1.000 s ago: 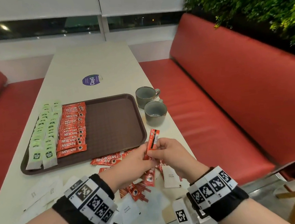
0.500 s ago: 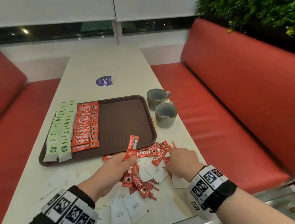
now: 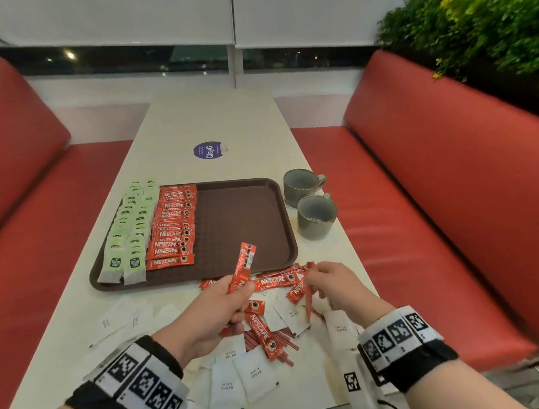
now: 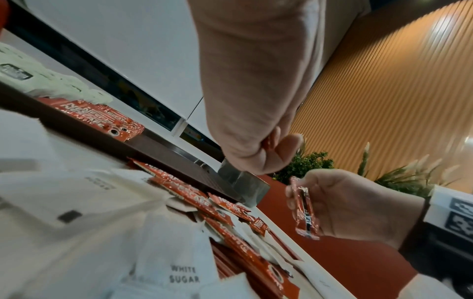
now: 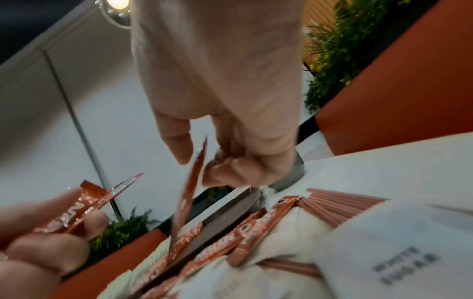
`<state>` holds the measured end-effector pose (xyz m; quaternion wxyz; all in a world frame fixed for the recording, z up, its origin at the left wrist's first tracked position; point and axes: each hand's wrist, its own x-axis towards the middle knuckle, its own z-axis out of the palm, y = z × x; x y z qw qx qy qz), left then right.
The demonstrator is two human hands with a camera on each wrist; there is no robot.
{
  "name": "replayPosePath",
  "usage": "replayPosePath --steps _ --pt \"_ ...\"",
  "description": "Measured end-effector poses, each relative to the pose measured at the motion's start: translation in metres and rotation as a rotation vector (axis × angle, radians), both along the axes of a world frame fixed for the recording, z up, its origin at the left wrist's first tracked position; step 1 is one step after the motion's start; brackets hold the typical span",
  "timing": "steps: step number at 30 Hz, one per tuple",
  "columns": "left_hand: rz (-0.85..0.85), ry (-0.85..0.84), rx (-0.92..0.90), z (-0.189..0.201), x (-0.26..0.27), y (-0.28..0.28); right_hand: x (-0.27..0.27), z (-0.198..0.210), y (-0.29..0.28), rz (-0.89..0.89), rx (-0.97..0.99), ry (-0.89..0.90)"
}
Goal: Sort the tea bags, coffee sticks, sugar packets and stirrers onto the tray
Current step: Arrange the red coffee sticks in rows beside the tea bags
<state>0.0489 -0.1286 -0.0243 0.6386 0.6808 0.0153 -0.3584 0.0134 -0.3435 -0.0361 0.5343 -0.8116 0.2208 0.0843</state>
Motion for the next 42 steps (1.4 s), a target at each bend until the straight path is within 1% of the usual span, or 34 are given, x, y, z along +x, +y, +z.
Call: replayPosePath --steps 2,3,4,5,8,11,13,14,16,17,19,20,21,23,28,30,31,33,34,36,37,38,40,41,42 --pt "-0.079 -0.051 0.008 0.002 -0.001 -0.002 -0.003 0.004 0.004 -0.010 0.271 -0.057" --pt "-0.126 -0.092 0.028 0.003 -0.003 -0.004 -0.003 0.006 0.008 0.004 0.382 -0.067" --pt "-0.169 -0.138 0.058 0.004 -0.004 -0.007 -0.003 0.007 0.013 0.031 0.452 -0.074" --pt "-0.197 -0.181 0.095 0.004 -0.006 -0.009 -0.002 0.008 0.017 0.065 0.473 -0.082" --pt "-0.203 -0.273 0.195 0.003 -0.004 -0.009 0.004 0.011 0.025 0.135 0.436 -0.124" --pt "-0.182 -0.291 0.191 0.007 0.001 0.001 0.011 0.020 0.029 0.132 0.434 -0.169" --pt "-0.117 -0.337 0.186 0.011 0.004 0.010 0.013 0.028 0.035 0.124 0.440 -0.240" --pt "-0.059 -0.372 0.190 0.012 0.005 0.014 0.013 0.031 0.040 0.118 0.405 -0.309" --pt "0.094 -0.383 0.178 0.012 0.009 0.020 0.011 0.036 0.054 0.127 0.243 -0.536" --pt "0.173 -0.339 0.129 0.012 0.013 0.023 0.009 0.038 0.061 0.165 0.113 -0.690" --pt "0.281 -0.186 -0.075 0.016 0.020 0.032 0.007 0.038 0.074 0.327 -0.182 -0.974" --pt "0.299 -0.121 -0.181 0.020 0.024 0.038 0.006 0.037 0.079 0.414 -0.299 -1.066" --pt "0.298 -0.077 -0.256 0.024 0.027 0.045 0.006 0.035 0.085 0.490 -0.380 -1.120" --pt "0.260 -0.062 -0.306 0.031 0.032 0.058 0.007 0.031 0.093 0.574 -0.469 -1.184" --pt "0.254 -0.101 -0.263 0.037 0.041 0.082 0.016 0.024 0.107 0.515 -0.493 -1.151" --pt "0.263 -0.113 -0.235 0.036 0.044 0.090 0.019 0.024 0.112 0.490 -0.447 -1.098" --pt "0.268 -0.126 -0.214 0.036 0.045 0.094 0.020 0.024 0.115 0.458 -0.379 -1.046" --pt "0.271 -0.158 -0.166 0.034 0.046 0.102 0.023 0.025 0.122 0.343 -0.165 -0.903" --pt "0.275 -0.170 -0.150 0.032 0.047 0.106 0.024 0.027 0.126 0.283 -0.025 -0.794" --pt "0.291 -0.178 -0.144 0.029 0.049 0.114 0.030 0.029 0.135 0.237 0.207 -0.539" --pt "0.298 -0.176 -0.150 0.028 0.050 0.118 0.033 0.029 0.140 0.241 0.249 -0.443" --pt "0.298 -0.175 -0.154 0.027 0.050 0.122 0.037 0.028 0.144 0.239 0.237 -0.391" --pt "0.261 -0.176 -0.143 0.025 0.051 0.130 0.047 0.031 0.152 0.165 0.201 -0.370" --pt "0.228 -0.182 -0.119 0.024 0.051 0.133 0.053 0.032 0.156 0.096 0.233 -0.378" --pt "0.190 -0.195 -0.080 0.021 0.052 0.136 0.061 0.033 0.159 0.018 0.320 -0.385"
